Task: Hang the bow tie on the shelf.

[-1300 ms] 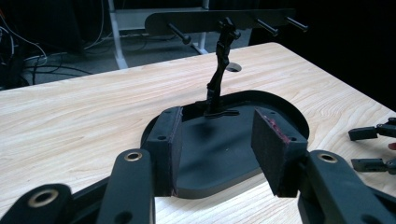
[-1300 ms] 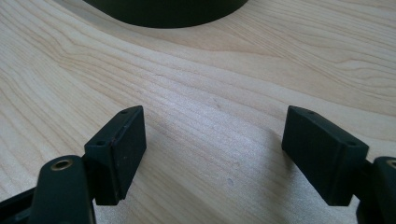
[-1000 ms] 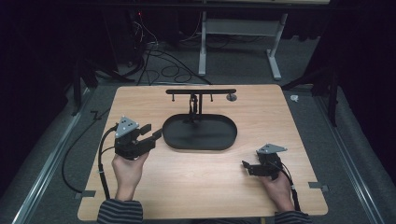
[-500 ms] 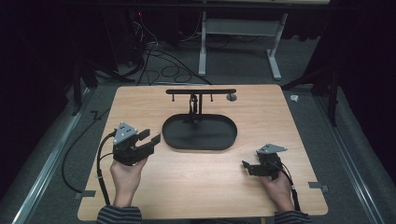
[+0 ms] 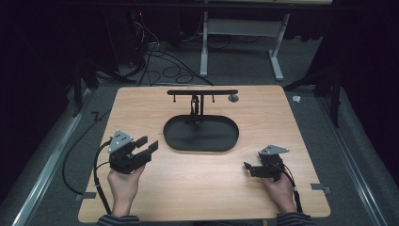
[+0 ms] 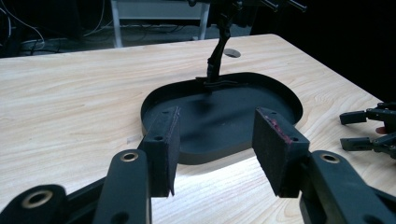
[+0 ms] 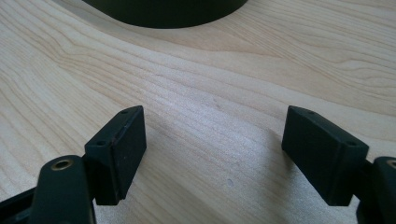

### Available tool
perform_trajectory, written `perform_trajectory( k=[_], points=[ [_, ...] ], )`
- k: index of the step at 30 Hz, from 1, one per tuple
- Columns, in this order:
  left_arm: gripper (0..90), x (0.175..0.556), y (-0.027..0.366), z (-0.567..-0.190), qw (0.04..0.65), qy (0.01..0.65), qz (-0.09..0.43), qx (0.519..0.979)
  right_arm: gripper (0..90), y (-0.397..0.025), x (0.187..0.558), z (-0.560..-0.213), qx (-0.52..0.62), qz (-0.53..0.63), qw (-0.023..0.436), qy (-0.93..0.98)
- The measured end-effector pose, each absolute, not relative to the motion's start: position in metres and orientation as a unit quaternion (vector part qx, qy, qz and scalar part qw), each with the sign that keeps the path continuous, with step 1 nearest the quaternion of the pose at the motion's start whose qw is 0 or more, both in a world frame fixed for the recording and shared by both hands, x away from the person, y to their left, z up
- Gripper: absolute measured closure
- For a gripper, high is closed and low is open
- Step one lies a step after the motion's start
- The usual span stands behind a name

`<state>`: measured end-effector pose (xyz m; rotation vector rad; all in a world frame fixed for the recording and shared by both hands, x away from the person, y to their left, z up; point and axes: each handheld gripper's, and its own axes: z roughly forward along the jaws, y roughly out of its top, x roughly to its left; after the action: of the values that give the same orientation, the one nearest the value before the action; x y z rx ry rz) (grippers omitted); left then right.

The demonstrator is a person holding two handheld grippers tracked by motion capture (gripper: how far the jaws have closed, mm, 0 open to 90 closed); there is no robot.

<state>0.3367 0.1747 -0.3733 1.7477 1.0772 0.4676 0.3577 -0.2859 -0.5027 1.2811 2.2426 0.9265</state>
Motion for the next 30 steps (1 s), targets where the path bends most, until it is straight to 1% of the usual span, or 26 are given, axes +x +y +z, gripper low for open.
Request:
perform_trajectory(
  k=[21, 30],
  points=[
    [51.7, 0.330, 0.184, -0.388, 0.497, 0.462, 0.179, 0.713, 23.0, -0.286, 0.358, -0.503, 0.458, 0.332, 0.198, 0.801],
    [51.6, 0.329, 0.186, -0.398, 0.488, 0.472, 0.174, 0.713, 23.0, -0.286, 0.358, -0.503, 0.458, 0.332, 0.198, 0.801]
  ],
)
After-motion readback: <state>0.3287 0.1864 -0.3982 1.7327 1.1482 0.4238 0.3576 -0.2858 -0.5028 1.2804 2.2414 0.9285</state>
